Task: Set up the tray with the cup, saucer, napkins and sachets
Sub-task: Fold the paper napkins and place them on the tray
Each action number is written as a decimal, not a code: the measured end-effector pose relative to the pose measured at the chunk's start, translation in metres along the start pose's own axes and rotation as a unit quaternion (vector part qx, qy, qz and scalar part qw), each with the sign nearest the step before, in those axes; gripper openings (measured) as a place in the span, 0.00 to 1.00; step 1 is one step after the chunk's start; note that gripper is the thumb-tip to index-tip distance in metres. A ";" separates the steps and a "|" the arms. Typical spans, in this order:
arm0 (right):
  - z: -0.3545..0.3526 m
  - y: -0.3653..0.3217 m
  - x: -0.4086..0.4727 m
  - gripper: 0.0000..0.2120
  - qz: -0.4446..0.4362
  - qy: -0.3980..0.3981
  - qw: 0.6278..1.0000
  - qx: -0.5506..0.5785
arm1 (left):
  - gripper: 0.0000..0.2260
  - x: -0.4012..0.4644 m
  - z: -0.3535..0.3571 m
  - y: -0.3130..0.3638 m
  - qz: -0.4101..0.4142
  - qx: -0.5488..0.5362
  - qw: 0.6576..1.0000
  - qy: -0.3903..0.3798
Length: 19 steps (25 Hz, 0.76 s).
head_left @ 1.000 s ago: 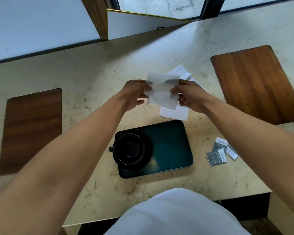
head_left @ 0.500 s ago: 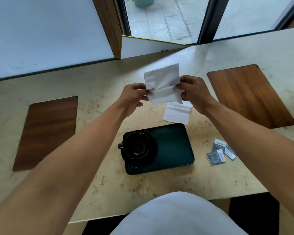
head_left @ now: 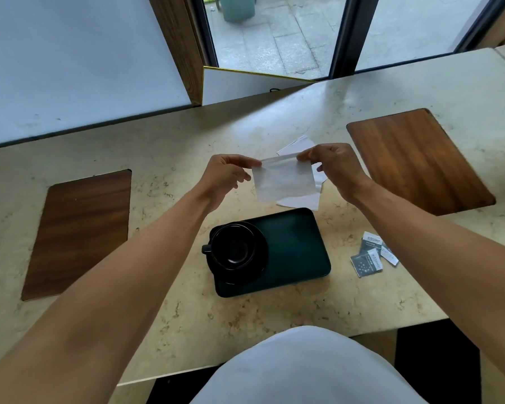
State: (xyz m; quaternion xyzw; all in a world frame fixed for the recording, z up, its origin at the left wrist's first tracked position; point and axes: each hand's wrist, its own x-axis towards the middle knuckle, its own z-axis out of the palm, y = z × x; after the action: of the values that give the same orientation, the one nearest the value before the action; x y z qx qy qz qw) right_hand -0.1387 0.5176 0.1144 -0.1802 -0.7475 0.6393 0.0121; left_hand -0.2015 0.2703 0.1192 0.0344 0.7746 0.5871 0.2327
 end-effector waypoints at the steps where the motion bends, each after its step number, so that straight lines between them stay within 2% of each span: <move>1: 0.000 0.002 -0.001 0.09 -0.011 -0.004 1.000 -0.010 | 0.20 -0.001 0.001 0.000 0.002 0.000 1.000 0.008; 6: 0.000 0.009 -0.010 0.08 -0.059 -0.008 0.995 -0.076 | 0.12 -0.005 0.008 -0.003 0.018 -0.006 0.999 0.029; 11: 0.002 0.012 -0.017 0.26 -0.051 0.000 0.992 -0.114 | 0.13 -0.008 0.012 -0.008 0.064 -0.002 0.997 0.043; 13: 0.003 0.013 -0.019 0.27 -0.039 -0.002 0.991 -0.129 | 0.16 -0.008 0.012 -0.010 0.071 0.008 0.997 0.041; 15: 0.003 0.014 -0.021 0.21 -0.034 -0.008 0.991 -0.126 | 0.19 -0.008 0.013 -0.012 0.065 0.020 0.997 0.037; 17: 0.004 0.015 -0.022 0.09 -0.035 -0.020 0.993 -0.114 | 0.20 -0.008 0.015 -0.014 0.052 0.018 0.998 0.035; 19: 0.005 0.017 -0.023 0.04 -0.030 -0.027 0.994 -0.097 | 0.20 -0.007 0.017 -0.017 0.028 0.013 0.999 0.033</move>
State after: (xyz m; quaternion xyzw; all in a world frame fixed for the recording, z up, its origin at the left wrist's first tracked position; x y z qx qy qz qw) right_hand -0.1147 0.5081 0.1021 -0.1412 -0.8112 0.5675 -0.0066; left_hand -0.1850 0.2782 0.1024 0.0397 0.7879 0.5843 0.1902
